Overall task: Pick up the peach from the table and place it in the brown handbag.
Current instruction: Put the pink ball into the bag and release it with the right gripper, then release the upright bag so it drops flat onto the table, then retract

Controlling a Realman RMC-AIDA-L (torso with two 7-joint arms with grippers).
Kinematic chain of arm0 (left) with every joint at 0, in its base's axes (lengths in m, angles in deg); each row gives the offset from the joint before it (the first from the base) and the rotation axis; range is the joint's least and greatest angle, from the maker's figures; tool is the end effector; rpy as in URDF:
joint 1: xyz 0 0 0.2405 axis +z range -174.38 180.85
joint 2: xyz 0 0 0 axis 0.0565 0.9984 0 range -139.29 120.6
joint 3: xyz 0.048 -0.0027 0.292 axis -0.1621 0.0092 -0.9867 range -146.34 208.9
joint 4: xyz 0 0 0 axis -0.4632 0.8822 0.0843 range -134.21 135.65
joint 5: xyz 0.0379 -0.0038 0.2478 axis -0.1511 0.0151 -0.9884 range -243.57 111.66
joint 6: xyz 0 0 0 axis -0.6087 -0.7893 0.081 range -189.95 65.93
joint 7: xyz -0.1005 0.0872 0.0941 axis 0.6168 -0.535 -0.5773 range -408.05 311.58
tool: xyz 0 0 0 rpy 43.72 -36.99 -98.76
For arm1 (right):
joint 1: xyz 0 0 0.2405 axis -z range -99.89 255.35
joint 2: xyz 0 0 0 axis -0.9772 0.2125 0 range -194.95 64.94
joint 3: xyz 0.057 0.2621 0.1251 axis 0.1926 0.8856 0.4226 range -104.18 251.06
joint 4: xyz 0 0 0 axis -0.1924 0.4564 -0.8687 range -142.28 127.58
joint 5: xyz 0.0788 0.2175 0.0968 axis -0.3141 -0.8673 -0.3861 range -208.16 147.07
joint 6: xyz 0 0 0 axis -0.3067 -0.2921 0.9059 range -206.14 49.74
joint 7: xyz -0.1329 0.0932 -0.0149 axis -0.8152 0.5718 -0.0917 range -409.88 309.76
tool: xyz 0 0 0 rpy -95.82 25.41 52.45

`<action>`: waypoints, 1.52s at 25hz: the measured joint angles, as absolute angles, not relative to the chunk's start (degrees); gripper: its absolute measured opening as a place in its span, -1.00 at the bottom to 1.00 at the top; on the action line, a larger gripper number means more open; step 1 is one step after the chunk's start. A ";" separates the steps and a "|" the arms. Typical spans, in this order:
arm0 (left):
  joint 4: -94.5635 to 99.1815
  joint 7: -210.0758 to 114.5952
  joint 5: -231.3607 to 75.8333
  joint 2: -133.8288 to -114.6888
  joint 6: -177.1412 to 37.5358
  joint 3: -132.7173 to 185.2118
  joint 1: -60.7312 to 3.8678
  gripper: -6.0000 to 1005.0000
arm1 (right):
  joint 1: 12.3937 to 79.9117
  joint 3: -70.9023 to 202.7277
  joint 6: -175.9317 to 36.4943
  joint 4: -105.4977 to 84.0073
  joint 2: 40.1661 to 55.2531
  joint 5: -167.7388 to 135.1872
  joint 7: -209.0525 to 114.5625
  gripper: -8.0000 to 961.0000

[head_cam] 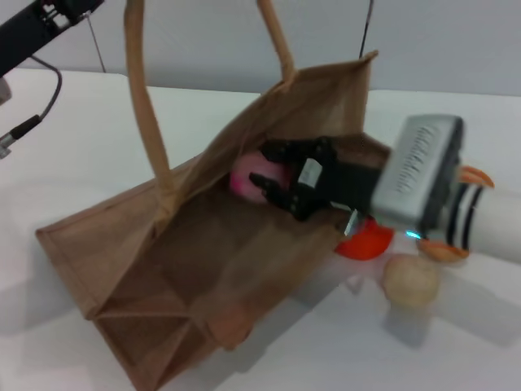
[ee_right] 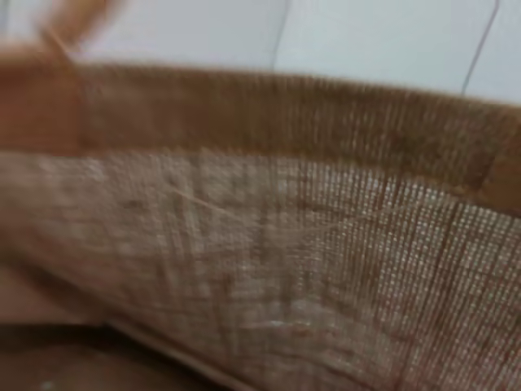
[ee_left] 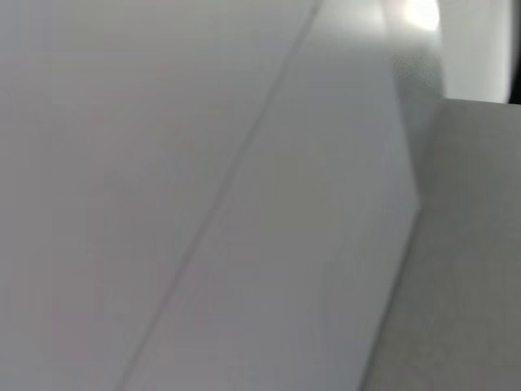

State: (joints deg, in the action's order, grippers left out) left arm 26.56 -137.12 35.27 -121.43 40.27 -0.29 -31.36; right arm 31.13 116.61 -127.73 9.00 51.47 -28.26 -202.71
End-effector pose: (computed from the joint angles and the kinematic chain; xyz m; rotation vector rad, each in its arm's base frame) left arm -0.2588 0.4178 0.0818 -2.2434 -0.6885 -1.6822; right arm 0.2146 0.4401 -0.1746 -2.5874 -0.0377 0.5609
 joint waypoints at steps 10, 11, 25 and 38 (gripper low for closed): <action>21.34 -142.33 35.07 -119.77 32.63 -0.15 -31.20 -0.74 | 37.49 126.89 -160.48 -10.83 50.85 -28.55 -202.63 0.26; 21.10 -143.08 35.01 -119.82 31.97 -0.15 -31.18 -0.75 | 37.70 128.25 -164.23 -14.04 50.84 -28.82 -202.61 0.30; 14.08 -167.13 35.50 -122.48 20.03 -0.17 -31.16 -0.45 | 42.76 133.08 -170.76 -20.25 51.63 -47.10 -203.98 0.44; 1.75 -198.86 56.76 -125.77 11.59 -0.10 -31.01 0.22 | 43.65 146.78 -155.45 -18.35 52.45 -49.80 -206.60 0.43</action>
State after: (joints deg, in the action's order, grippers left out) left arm 1.75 -198.86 56.76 -125.77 11.59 -0.10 -31.01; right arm 43.65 146.78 -155.45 -18.35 52.45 -49.80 -206.60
